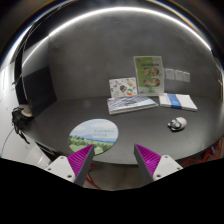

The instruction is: Arrange mouse

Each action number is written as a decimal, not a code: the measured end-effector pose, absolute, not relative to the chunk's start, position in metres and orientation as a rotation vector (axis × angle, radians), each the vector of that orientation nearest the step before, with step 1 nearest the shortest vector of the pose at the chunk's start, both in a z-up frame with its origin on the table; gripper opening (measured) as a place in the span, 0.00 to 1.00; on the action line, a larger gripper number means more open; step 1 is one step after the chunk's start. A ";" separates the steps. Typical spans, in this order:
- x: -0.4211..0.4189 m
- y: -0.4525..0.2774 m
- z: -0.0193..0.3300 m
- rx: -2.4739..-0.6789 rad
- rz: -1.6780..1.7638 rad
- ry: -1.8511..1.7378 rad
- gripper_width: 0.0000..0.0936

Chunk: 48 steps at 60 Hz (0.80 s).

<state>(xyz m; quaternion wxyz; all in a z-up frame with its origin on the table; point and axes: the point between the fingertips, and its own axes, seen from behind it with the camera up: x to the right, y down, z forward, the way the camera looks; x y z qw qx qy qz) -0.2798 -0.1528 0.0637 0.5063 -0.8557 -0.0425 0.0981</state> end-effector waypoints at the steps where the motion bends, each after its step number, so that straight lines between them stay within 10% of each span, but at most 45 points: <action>1: -0.275 -0.152 0.063 -2.064 0.222 -0.097 0.89; 29: -0.008 -0.083 0.030 -2.022 -0.071 -0.017 0.88; 48: 0.020 -0.007 -0.009 -2.125 0.072 -0.170 0.88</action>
